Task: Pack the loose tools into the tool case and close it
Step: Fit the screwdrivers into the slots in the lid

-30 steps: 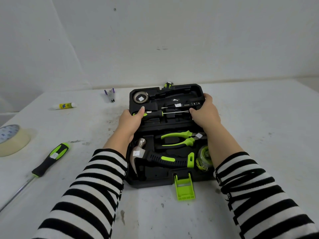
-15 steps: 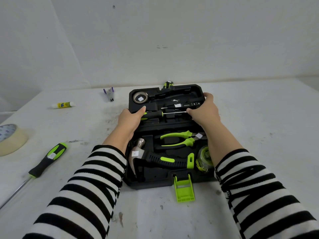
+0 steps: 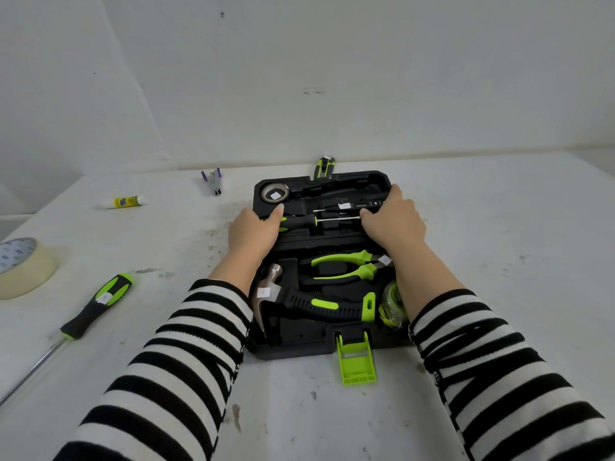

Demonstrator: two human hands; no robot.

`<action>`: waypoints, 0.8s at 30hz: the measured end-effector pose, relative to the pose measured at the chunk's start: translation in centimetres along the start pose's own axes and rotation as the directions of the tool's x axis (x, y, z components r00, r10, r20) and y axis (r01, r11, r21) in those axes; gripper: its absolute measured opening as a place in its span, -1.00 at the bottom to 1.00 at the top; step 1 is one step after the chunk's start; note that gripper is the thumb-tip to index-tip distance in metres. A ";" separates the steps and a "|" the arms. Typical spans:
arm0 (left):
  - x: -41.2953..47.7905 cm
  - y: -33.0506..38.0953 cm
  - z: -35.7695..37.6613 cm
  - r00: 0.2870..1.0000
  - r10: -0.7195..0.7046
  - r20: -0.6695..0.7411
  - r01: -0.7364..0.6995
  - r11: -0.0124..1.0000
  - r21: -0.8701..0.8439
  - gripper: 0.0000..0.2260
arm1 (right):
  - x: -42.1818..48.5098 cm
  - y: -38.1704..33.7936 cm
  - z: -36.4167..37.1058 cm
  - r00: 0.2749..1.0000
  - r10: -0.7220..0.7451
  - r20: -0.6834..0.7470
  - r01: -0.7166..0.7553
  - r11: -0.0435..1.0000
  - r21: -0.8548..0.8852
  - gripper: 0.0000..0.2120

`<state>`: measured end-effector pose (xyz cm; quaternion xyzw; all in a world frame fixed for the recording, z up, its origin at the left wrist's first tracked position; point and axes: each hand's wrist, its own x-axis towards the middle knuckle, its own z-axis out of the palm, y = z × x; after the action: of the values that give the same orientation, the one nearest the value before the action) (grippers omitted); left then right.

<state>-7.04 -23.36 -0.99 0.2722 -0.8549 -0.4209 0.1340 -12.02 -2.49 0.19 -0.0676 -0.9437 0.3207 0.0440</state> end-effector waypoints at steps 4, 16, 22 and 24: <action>-0.1 0.3 -0.2 0.999 -0.024 -0.032 0.032 0.967 0.253 -0.41 | -0.3 -0.3 0.1 0.999 -0.020 -0.039 0.015 0.992 -0.126 -0.36; -1.4 1.6 -0.7 1.000 -0.017 -0.007 0.018 0.870 0.492 -0.31 | -1.5 -1.0 0.7 0.990 -0.143 0.012 0.133 0.883 -0.449 -0.25; -1.9 3.0 -1.1 0.999 -0.044 0.019 0.024 0.795 0.607 -0.30 | -2.4 -1.1 0.5 0.987 -0.129 0.097 0.157 0.900 -0.406 -0.37; -2.3 2.9 -1.1 1.000 -0.014 0.016 0.001 0.781 0.624 -0.32 | -2.6 -1.2 0.5 0.988 -0.125 0.089 0.152 0.895 -0.419 -0.39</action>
<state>-5.66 -21.24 1.95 0.3005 -0.9461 -0.1178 0.0265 -9.68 -4.16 0.41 0.0014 -0.9941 0.1059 0.0226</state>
